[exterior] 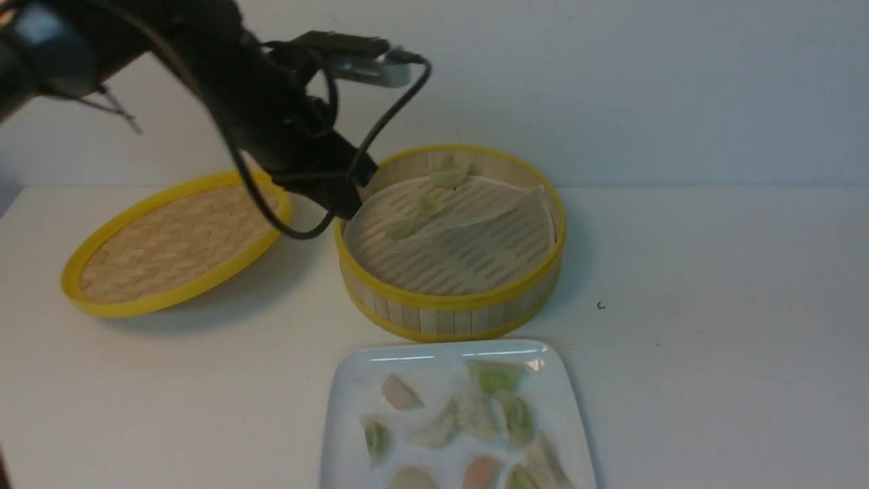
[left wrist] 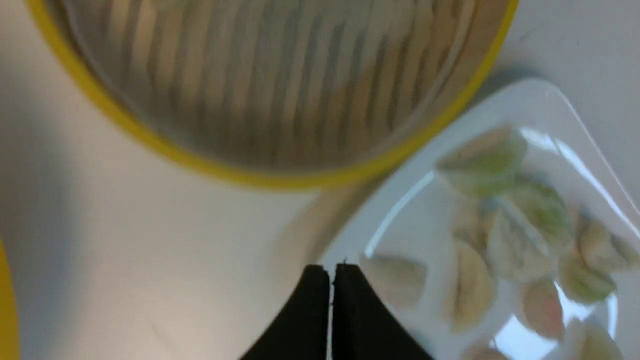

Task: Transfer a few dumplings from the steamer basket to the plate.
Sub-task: Use the left arm to grab a dumpling from the steamer

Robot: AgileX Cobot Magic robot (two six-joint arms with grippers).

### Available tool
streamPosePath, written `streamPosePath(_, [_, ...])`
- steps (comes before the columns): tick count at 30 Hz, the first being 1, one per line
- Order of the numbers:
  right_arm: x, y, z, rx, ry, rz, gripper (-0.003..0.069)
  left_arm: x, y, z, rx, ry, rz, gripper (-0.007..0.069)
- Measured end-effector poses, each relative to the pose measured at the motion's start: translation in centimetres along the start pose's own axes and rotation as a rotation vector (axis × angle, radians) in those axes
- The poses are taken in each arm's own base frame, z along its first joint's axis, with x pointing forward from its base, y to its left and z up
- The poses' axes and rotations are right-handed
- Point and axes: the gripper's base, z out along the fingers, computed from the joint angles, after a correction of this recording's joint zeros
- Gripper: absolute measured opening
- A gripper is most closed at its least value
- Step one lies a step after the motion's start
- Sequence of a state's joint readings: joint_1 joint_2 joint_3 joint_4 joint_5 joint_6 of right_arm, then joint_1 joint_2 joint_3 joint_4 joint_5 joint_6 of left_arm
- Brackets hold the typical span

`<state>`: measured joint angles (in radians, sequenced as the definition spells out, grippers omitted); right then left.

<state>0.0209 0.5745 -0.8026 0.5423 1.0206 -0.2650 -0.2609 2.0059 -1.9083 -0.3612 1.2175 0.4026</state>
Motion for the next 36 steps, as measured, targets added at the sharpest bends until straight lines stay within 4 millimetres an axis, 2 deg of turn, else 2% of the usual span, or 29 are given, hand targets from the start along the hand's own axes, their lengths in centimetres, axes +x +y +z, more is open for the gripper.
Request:
streamPosePath(1, [0.0, -0.2, 0.4, 0.000, 0.036, -0.001, -0.0014, -1.1, 0.4, 1.3, -0.002, -0.005, 0.008, -0.0006])
streamPosePath(3, [0.1, -0.3, 0.7, -0.001, 0.061, 0.001, -0.0014, -3.0, 0.9, 2.5, -0.022, -0.038, 0.020, -0.0006])
streamPosePath(4, [0.1, -0.3, 0.7, -0.001, 0.062, 0.001, -0.0014, -3.0, 0.9, 2.5, -0.022, -0.038, 0.020, -0.0006])
streamPosePath(6, [0.1, -0.3, 0.7, -0.004, 0.068, 0.000, -0.0014, -4.3, 1.8, 4.4, -0.034, -0.053, 0.023, -0.0006])
streamPosePath(10, [0.2, -0.2, 0.7, -0.006, 0.076, 0.000, -0.0014, -4.7, 3.1, 7.1, -0.059, -0.034, 0.024, -0.0006])
streamPosePath(12, [0.2, -0.2, 0.7, -0.006, 0.076, 0.000, -0.0014, -4.6, 3.3, 7.5, -0.062, -0.027, 0.025, -0.0006])
streamPosePath(14, [0.2, -0.2, 0.7, -0.008, 0.077, 0.000, -0.0014, -4.2, 3.9, 9.6, -0.057, 0.011, 0.046, -0.0001])
streamPosePath(15, [0.2, -0.2, 0.7, -0.008, 0.077, 0.001, -0.0014, -4.1, 4.1, 10.0, -0.055, 0.020, 0.059, 0.0004])
streamPosePath(17, [0.2, -0.2, 0.7, -0.008, 0.077, 0.001, -0.0014, -3.8, 4.5, 11.3, -0.051, 0.037, 0.092, 0.0034])
streamPosePath(21, [0.2, -0.2, 0.7, -0.008, 0.077, 0.001, -0.0014, -3.7, 4.8, 12.4, -0.055, 0.035, 0.127, 0.0124])
streamPosePath(22, [0.2, -0.2, 0.7, -0.008, 0.077, 0.001, -0.0014, -3.6, 5.0, 12.7, -0.056, 0.033, 0.140, 0.0197])
streamPosePath(24, [0.2, -0.2, 0.7, -0.008, 0.077, 0.001, -0.0014, -3.6, 5.0, 12.9, -0.057, 0.033, 0.142, 0.0241])
streamPosePath(25, [0.2, -0.2, 0.7, -0.009, 0.078, 0.001, -0.0014, -3.5, 5.2, 13.3, -0.058, 0.032, 0.141, 0.0313])
streamPosePath(28, [0.2, -0.2, 0.7, -0.009, 0.077, 0.002, -0.0014, -3.4, 5.4, 14.1, -0.059, 0.034, 0.136, 0.0426])
streamPosePath(30, [0.2, -0.2, 0.7, -0.009, 0.077, 0.002, -0.0014, -3.4, 5.7, 14.8, -0.069, 0.018, 0.133, 0.0463])
streamPosePath(34, [0.2, -0.2, 0.7, -0.013, 0.077, 0.004, -0.0014, -3.5, 6.0, 15.4, -0.081, -0.005, 0.131, 0.0454])
streamPosePath(36, [0.2, -0.1, 0.7, -0.015, 0.076, 0.006, -0.0014, -3.4, 6.0, 15.6, -0.080, -0.002, 0.129, 0.0381])
